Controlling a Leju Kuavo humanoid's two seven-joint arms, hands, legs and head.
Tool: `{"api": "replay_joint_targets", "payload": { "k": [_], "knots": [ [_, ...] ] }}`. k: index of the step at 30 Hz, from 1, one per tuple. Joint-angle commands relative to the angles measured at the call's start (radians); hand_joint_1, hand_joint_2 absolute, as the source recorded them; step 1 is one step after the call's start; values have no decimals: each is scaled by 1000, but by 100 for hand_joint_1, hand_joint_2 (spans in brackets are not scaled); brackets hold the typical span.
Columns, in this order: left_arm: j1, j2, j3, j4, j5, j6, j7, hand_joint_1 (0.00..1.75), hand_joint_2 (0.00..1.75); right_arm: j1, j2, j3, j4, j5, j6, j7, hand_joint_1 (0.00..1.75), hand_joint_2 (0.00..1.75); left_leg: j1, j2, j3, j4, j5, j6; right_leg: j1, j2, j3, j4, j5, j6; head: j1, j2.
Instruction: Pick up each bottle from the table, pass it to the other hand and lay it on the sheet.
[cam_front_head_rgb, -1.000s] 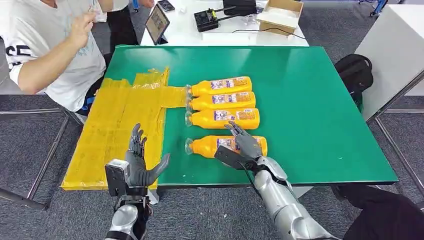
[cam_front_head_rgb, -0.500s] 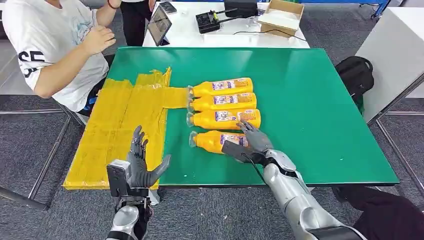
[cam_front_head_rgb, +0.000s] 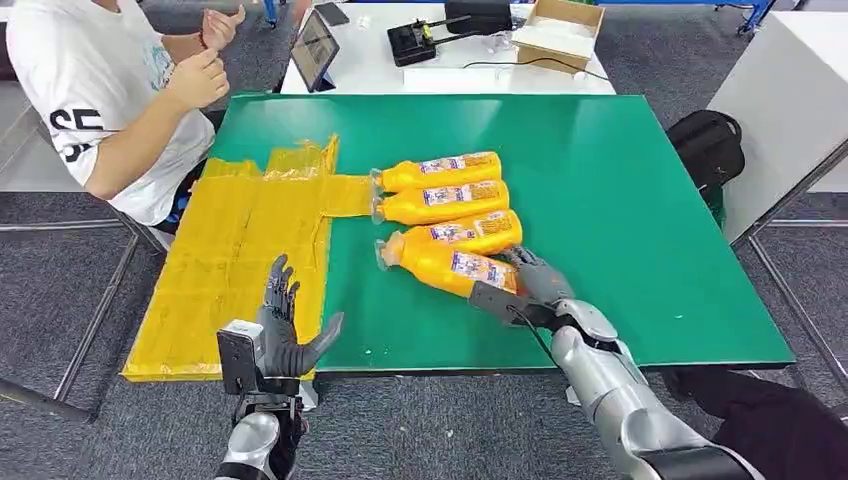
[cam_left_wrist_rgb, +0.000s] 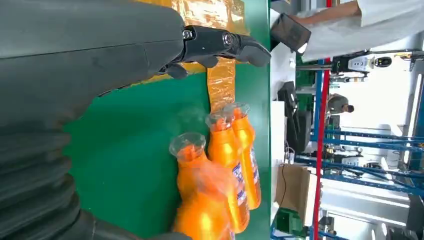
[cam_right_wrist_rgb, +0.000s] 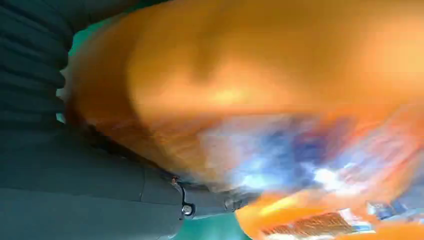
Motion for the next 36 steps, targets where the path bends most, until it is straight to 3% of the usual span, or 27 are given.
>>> {"api": "replay_joint_targets", "payload": {
  "k": [1,2,3,8,15,26,30,34,36],
  "knots": [
    [-50,-17,-2,97,15,-2,-1,0,175,43,0,54,107,-12,27,-17,86,175,0,-2,2,-2,0,1,1,-3,3,-3,-1,-3,0,0],
    [-50,-17,-3,98,16,-1,-2,0,175,47,7,59,107,-8,20,-15,127,175,1,-2,2,-2,0,1,2,-3,3,-2,-1,-3,0,0],
    [-50,-17,-2,98,17,0,-2,0,175,49,12,58,106,-11,16,-16,134,175,1,-3,3,-2,0,1,2,-4,3,-3,-1,-3,0,0],
    [-50,-17,-1,96,18,1,-2,0,175,54,27,58,101,-14,1,-16,138,175,1,1,4,-2,-2,-1,2,2,3,-3,0,-3,0,0],
    [-44,-17,2,91,25,9,1,0,175,115,71,35,14,-34,-97,-36,171,175,2,3,5,-2,-3,-2,2,4,3,-2,0,-4,0,0],
    [-46,-17,-1,97,26,10,4,0,175,165,92,2,-77,-46,-133,-71,175,175,1,3,4,-1,-3,-2,2,3,1,-1,-1,-3,0,0],
    [-34,-17,-2,82,27,21,12,0,175,253,154,-52,-322,-109,-184,-208,175,175,1,3,3,-1,-3,-2,2,4,0,-1,-1,-3,0,0],
    [-12,-17,-14,41,31,39,36,0,175,405,256,-129,-792,-169,-219,-204,175,175,0,5,-2,0,-5,-2,1,6,-4,2,-2,-3,0,0],
    [-6,-17,-19,38,45,59,44,0,175,435,285,-173,-902,-199,-238,-195,175,175,0,4,-6,1,-4,-2,0,5,-7,4,-3,-3,-1,0]
  ]
}}
